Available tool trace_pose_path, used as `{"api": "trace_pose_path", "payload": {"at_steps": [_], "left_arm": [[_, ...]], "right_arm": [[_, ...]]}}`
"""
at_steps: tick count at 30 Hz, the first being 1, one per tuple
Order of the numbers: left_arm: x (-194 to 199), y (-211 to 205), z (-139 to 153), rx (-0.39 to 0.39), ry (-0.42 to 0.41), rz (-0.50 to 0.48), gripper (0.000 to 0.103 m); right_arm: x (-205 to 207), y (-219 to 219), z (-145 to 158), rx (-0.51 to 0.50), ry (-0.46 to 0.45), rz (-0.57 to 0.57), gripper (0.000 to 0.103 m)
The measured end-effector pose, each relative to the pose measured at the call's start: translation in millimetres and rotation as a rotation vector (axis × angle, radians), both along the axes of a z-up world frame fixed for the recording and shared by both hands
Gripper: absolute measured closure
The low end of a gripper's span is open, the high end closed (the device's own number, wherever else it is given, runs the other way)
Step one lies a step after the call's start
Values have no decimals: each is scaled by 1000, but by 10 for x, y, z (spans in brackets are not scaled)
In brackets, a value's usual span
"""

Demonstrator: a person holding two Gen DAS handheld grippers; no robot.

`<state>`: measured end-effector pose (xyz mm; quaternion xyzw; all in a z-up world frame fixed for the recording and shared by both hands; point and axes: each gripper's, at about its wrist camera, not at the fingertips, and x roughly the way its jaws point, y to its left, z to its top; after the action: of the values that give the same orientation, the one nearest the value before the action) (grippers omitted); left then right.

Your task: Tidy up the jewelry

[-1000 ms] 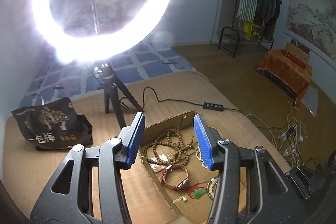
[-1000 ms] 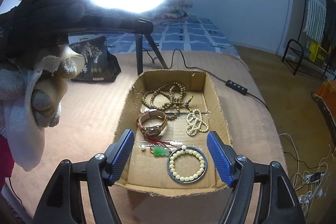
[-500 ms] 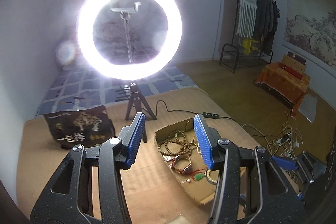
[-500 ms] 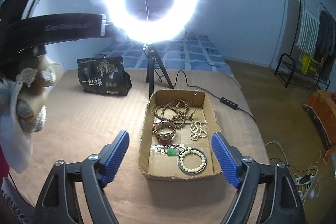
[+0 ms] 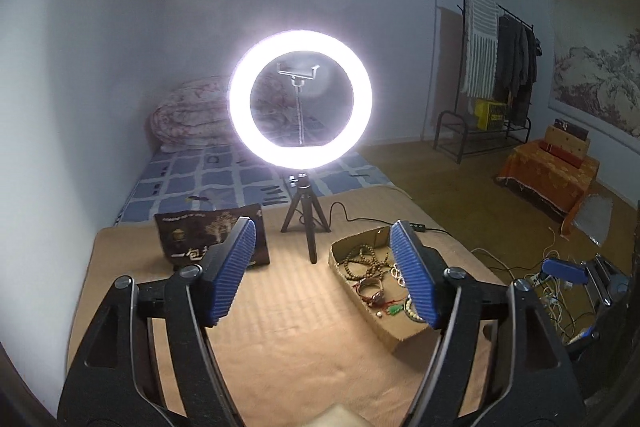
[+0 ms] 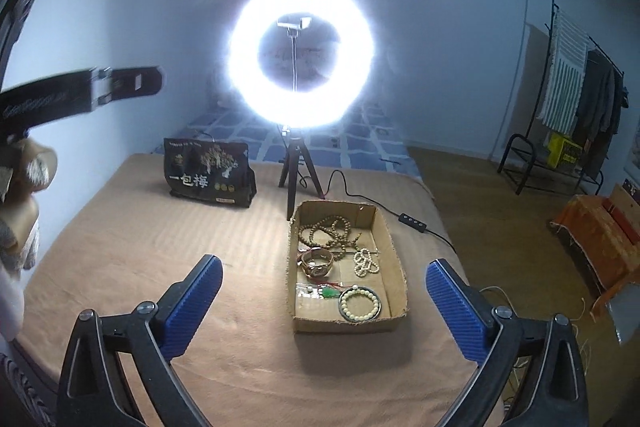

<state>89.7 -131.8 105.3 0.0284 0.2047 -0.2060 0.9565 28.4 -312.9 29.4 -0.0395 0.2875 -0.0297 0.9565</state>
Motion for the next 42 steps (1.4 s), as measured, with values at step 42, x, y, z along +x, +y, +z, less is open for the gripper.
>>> {"api": "trace_pose_path", "payload": {"at_steps": [42], "left_arm": [[-921,278,-743,114,26,42,0]], "right_arm": [[-429,91,-232,6,-73,-124,0]]}}
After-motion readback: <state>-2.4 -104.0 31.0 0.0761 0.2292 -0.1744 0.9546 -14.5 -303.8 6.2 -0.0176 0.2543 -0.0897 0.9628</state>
